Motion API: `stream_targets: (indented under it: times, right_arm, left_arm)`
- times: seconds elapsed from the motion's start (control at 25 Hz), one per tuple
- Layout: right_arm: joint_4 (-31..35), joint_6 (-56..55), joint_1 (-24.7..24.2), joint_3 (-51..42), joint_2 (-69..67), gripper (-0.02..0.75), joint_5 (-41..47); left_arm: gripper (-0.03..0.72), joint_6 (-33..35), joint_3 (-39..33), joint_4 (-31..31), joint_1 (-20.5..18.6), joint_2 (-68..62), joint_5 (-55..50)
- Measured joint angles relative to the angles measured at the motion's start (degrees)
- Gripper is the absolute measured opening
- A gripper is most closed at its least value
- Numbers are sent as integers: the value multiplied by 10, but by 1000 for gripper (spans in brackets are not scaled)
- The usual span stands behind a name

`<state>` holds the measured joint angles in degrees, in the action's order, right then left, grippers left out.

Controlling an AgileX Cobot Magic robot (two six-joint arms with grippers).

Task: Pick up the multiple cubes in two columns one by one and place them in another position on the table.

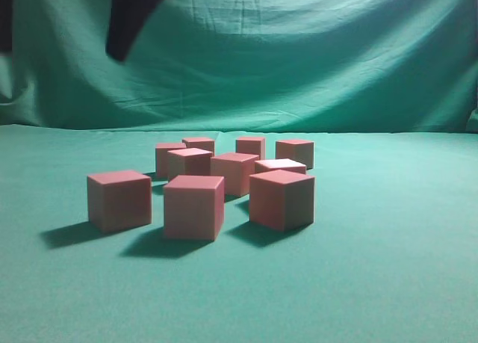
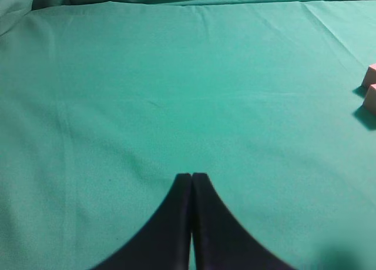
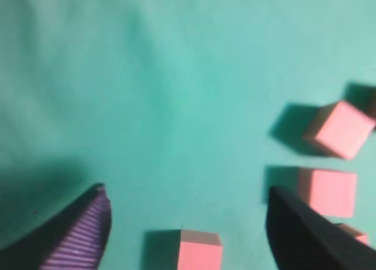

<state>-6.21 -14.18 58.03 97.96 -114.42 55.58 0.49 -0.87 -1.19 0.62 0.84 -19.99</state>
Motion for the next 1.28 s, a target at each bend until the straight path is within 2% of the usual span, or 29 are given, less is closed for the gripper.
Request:
stream_targets:
  times: [0.12,0.28,0.4,0.64,0.92,1.04,1.28]
  right_arm:
    - [-14,0,0,32,27,425,20]
    - [-17,1,0,53,74,127,32]
    - [-14,0,0,54,121,0,28]
    - [-3,20,4,55,204,0,32]
    - [-18,57,87,55,308,0,113]
    - [-22,44,93,56,356,0,161]
    - [18,181,93,56,446,0,176]
  left_arm:
    - [0,0,0,0,0,0,0]
    - [0,0,0,0,0,0,0]
    - [0,0,0,0,0,0,0]
    - [0,0,0,0,0,0,0]
    - [0,0,0,0,0,0,0]
    - [0,0,0,0,0,0,0]
    - [0,0,0,0,0,0,0]
